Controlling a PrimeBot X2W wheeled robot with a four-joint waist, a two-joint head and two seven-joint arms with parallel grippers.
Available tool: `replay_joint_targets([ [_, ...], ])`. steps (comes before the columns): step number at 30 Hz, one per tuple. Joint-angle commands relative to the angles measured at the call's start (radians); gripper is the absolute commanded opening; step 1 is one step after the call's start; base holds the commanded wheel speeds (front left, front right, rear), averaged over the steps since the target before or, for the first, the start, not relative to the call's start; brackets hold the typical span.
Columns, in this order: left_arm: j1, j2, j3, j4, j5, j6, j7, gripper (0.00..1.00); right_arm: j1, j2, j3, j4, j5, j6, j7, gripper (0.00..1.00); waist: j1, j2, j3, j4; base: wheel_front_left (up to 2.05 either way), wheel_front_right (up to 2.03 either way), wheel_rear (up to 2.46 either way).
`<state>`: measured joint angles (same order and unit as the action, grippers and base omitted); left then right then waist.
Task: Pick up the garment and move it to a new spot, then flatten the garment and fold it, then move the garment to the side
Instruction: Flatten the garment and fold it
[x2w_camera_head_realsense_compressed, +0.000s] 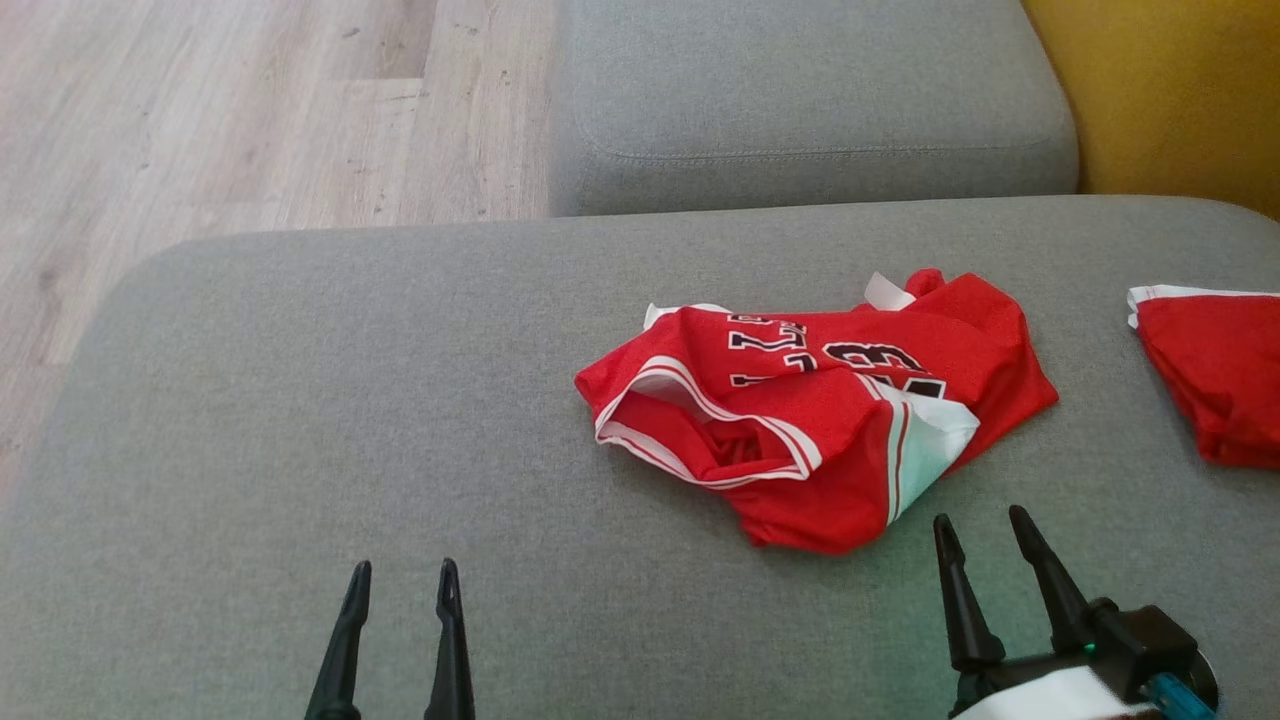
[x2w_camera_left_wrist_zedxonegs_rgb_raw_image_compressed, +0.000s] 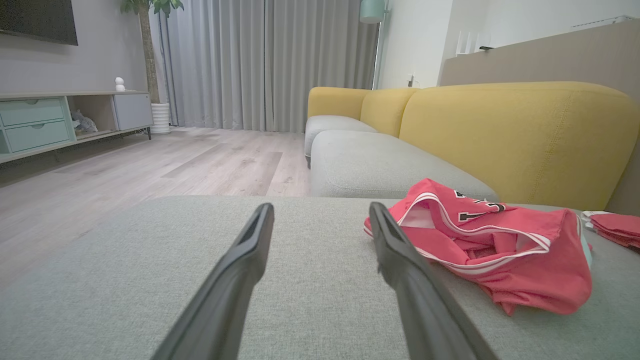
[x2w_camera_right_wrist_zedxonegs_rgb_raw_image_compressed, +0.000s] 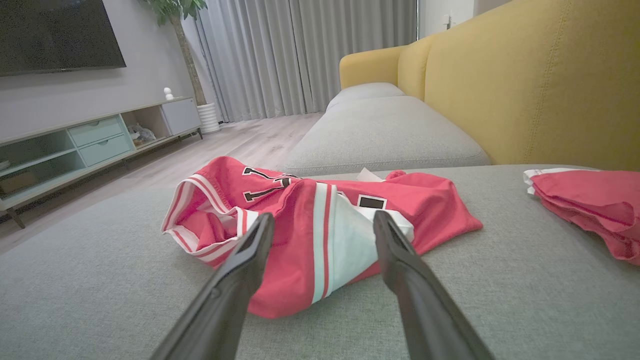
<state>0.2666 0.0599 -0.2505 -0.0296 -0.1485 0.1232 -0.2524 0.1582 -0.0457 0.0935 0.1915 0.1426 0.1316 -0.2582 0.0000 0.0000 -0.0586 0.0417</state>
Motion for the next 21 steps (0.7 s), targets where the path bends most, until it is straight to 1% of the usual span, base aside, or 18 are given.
replay_joint_targets([
  [1, -0.038, -0.010, 0.031, -0.034, 0.010, 0.002, -0.009, 1.00, -0.026, -0.005, 0.026, -0.036, 0.007, -0.001, -0.004, 1.00, 0.0000, 0.0000, 0.001, 0.000, 0.00, 0.00, 0.00],
  [12, -0.036, -0.010, 0.028, -0.033, 0.016, 0.006, -0.009, 1.00, -0.029, -0.005, 0.036, -0.029, 0.010, -0.001, -0.004, 1.00, 0.0000, 0.0000, 0.004, -0.009, 0.00, 0.00, 0.00],
  [19, -0.045, -0.010, 0.006, -0.025, 0.023, -0.006, -0.009, 1.00, -0.043, -0.005, 0.048, -0.033, 0.011, -0.001, -0.004, 1.00, 0.0000, 0.0000, 0.019, -0.043, 0.00, 0.00, 0.00],
  [21, -0.054, -0.010, -0.003, -0.018, 0.025, -0.011, -0.009, 1.00, -0.048, -0.005, 0.056, -0.044, 0.015, -0.001, -0.004, 1.00, 0.0000, 0.0000, 0.028, -0.062, 0.00, 0.00, 0.00],
])
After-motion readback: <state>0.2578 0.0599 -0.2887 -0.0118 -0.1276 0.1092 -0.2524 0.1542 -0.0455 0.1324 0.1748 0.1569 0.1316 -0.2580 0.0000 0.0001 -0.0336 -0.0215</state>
